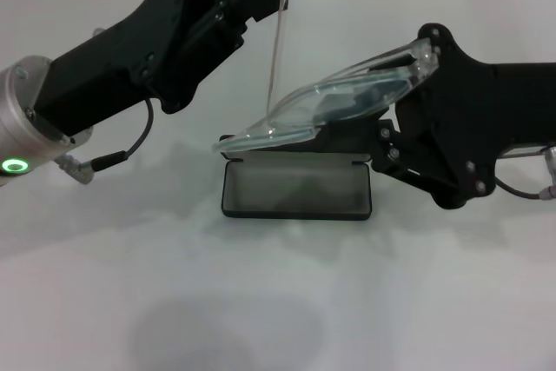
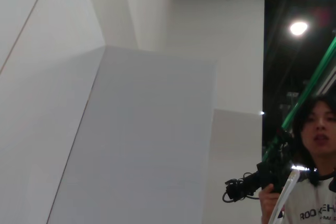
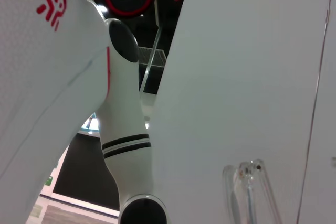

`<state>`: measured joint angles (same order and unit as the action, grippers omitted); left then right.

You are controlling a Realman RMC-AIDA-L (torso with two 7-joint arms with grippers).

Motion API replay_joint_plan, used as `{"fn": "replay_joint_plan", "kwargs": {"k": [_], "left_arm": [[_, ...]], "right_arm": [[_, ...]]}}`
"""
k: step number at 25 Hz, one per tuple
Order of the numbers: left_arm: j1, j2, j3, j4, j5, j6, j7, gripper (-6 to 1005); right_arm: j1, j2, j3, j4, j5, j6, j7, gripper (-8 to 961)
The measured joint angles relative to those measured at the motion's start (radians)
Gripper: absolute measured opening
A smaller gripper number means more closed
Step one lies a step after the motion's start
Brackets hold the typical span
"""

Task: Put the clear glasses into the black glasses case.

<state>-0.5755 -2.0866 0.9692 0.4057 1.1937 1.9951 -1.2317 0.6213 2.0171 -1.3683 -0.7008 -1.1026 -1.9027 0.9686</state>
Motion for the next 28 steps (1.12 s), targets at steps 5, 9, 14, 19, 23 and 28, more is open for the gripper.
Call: {"fn": "replay_joint_plan", "kwargs": {"k": [5,9,14,19,23,28], "left_arm": [[-0.001,0.000,0.001,0.001,0.004,0.003,0.000,83],[-0.002,0.001,0.021,0.001,0.003,0.004,0.000,83],[-0.006,-0.001,0.025,-0.002,0.003,0.004,0.005,83],[0.004,0.000,0.001,-0.005,-0.004,-0.004,0.009,83],[0.009,0.002,-0.042,-0.006,-0.006,-0.014,0.010,83],[-0.003,0.000,-0.043,-0.002,-0.006,-0.013,0.005,83]], "right_arm": [[0.000,0.000,0.000,0.001,0.000,0.025,-0.003,49],[-0.003,0.003,0.001,0.002,0.000,0.042,-0.005,49],[-0.004,0.005,-0.002,0.002,0.000,0.048,-0.005,48],[-0.006,0.005,-0.007,0.002,-0.001,0.035,-0.004,48],[-0.007,0.005,-0.008,0.003,-0.002,0.029,-0.002,48],[-0.008,0.006,-0.017,0.003,-0.002,0.031,-0.002,48]]}}
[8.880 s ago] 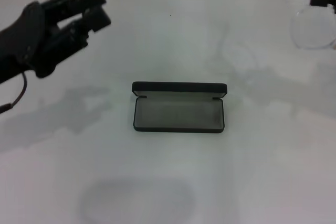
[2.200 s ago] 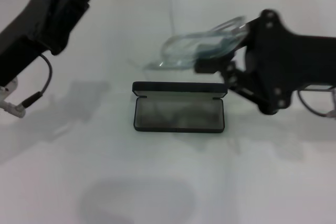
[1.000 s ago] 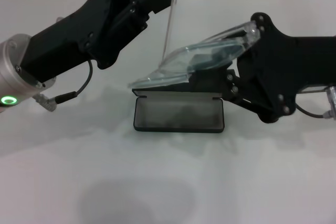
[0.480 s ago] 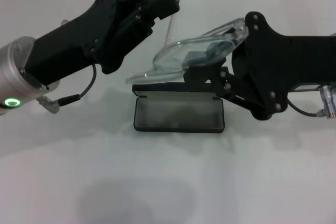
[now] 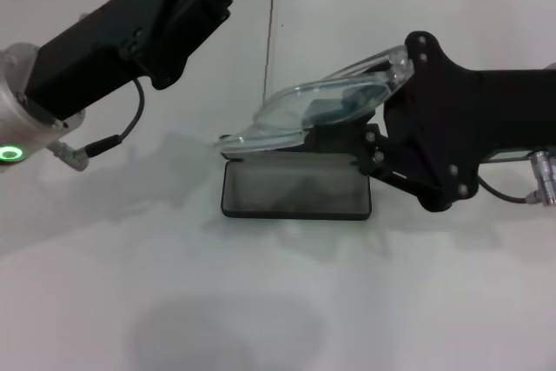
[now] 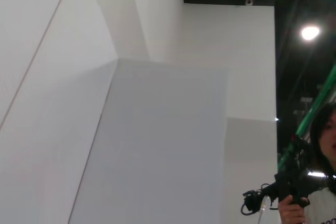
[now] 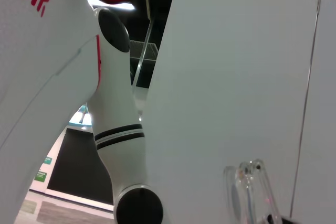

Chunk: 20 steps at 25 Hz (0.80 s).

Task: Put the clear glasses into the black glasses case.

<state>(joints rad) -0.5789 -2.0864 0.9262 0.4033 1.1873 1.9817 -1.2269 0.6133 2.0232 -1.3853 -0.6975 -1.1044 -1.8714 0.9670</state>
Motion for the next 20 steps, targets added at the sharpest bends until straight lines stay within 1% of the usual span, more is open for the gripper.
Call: {"fn": "replay_joint_plan", "kwargs": {"k": [10,12,18,20], "left_arm": [[-0.007,-0.003,0.013,-0.006,-0.002,0.008,-0.003,83],[-0.009,-0.004,0.049,-0.002,-0.013,0.014,-0.004,83],[-0.010,-0.004,0.200,0.023,-0.076,0.045,0.002,83],[-0.011,-0.004,0.227,0.031,-0.086,0.046,0.002,83]], "right_arm": [[-0.012,0.002,-0.006,0.000,0.006,-0.002,0.002,49],[-0.013,0.003,-0.006,0.000,0.006,-0.001,0.002,49],[-0.021,0.003,-0.003,-0.001,0.008,0.002,0.002,49],[-0.022,0.003,-0.002,0.000,0.011,0.002,0.002,49]]}}
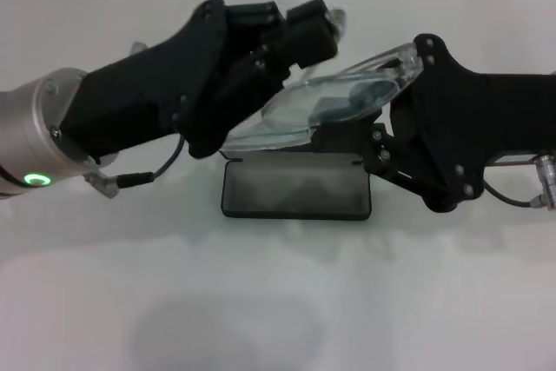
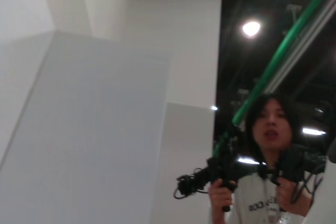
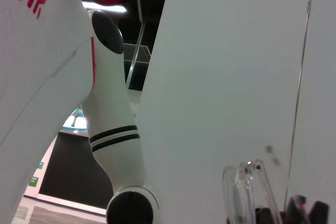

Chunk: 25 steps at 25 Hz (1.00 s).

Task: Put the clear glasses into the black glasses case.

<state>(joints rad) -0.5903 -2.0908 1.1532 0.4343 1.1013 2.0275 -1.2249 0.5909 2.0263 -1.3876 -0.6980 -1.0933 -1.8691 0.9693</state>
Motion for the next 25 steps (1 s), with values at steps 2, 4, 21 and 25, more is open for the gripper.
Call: {"fn": "replay_joint_plan", "kwargs": {"k": [2,4,21,25], "left_arm": [[-0.001,0.000,0.018,0.001,-0.006,0.000,0.000,83],[-0.002,0.000,0.026,0.001,-0.008,0.000,0.001,83],[0.011,0.005,0.024,-0.006,-0.029,-0.004,0.014,77],[0.022,0.007,0.023,-0.002,-0.032,-0.004,0.015,77]], "right_arm": [[-0.001,0.000,0.000,0.000,0.008,-0.001,-0.001,49],[-0.003,0.000,0.002,0.000,0.011,-0.004,-0.003,49],[-0.013,0.000,0.005,0.000,0.014,-0.011,-0.005,48],[-0.018,-0.003,0.006,-0.001,0.021,-0.019,-0.006,48]]}}
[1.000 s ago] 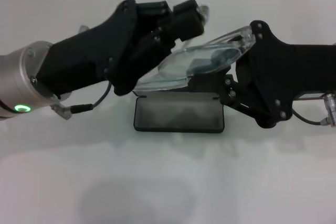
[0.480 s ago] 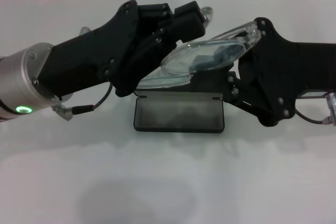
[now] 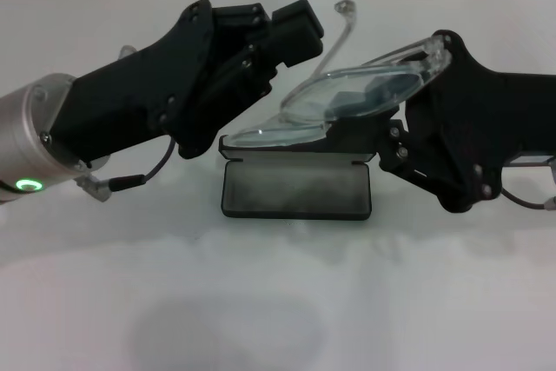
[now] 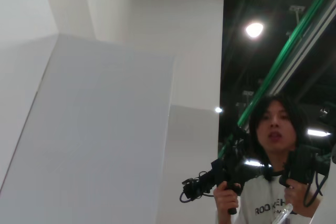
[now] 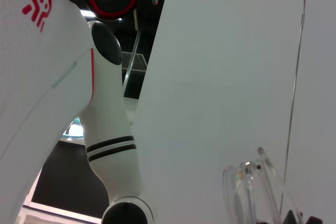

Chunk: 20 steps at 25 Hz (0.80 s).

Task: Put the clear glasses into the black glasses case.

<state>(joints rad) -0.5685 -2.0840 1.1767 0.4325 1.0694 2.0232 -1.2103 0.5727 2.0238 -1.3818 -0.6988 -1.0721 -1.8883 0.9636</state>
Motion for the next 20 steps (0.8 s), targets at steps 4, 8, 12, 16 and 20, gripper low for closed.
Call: {"fn": "replay_joint_plan", "kwargs": {"k": [4,8,12,16,20], "left_arm": [[0.006,0.002,-0.009,0.001,-0.011,0.000,0.000,76],[0.006,0.001,-0.026,-0.001,-0.012,0.000,0.000,76],[-0.014,-0.002,-0.026,0.001,-0.013,-0.001,0.000,76],[-0.036,-0.005,-0.017,0.002,-0.013,0.000,0.000,76],[-0.053,-0.006,0.002,0.002,-0.010,0.002,0.000,76]], "right_arm": [[-0.008,-0.001,-0.003,-0.003,0.000,-0.001,0.000,49],[-0.007,0.001,-0.009,-0.004,0.000,-0.002,0.000,49],[-0.002,0.002,-0.019,-0.001,0.000,-0.001,0.000,49],[-0.001,0.003,-0.022,-0.001,0.000,0.000,0.000,49],[-0.004,0.004,-0.021,0.000,0.000,0.004,0.000,49]]}}
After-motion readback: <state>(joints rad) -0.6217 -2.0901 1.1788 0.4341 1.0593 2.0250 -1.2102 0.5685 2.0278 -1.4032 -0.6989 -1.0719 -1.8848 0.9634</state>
